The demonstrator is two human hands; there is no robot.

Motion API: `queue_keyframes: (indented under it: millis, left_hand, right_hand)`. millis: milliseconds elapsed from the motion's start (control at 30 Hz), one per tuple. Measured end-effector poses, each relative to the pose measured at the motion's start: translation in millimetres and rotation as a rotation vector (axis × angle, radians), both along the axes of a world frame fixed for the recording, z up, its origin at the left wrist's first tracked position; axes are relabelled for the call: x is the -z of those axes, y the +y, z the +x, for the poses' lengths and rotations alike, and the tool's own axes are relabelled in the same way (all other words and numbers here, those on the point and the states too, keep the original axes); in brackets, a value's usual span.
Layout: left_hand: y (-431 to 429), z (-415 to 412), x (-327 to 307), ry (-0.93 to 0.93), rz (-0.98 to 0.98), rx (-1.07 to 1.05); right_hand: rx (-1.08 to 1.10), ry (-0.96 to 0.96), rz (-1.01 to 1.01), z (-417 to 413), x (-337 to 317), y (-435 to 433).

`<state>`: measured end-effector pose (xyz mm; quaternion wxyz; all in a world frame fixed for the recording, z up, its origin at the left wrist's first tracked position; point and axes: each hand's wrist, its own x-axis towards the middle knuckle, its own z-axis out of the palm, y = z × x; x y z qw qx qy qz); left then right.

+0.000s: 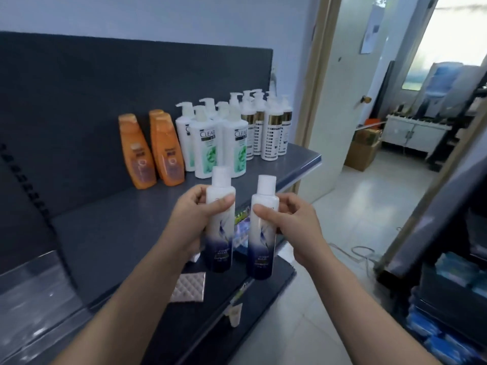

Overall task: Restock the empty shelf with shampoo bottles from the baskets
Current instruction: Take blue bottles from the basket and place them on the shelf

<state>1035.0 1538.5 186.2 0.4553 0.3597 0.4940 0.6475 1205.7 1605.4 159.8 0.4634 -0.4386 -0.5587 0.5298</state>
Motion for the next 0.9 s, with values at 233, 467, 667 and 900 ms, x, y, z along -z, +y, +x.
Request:
queue_keyframes:
  millis: [233,467,667,900]
  left_hand:
    - [8.2,-66.9,-20.1,0.011,0.025,-0.206]
    - [17.4,-124.5,-20.7,0.126,-0.010,-0.449]
    - [19.3,-166.6,-15.5,0.236,-0.038,-0.635]
    - [18.6,-217.8,-6.9,0.288,-0.112,-0.742]
  right_hand:
    - [-0.196,0.009,0.078,-79.1,-24.8,38.3]
    - [-0.411,0.030,0.106,-155.7,-26.9,77.6]
    - [-0.564,-0.022,0.134,-218.5,-16.1,101.0]
    - [-0.654,-0.069,0.160,-273.6,-9.4,106.7]
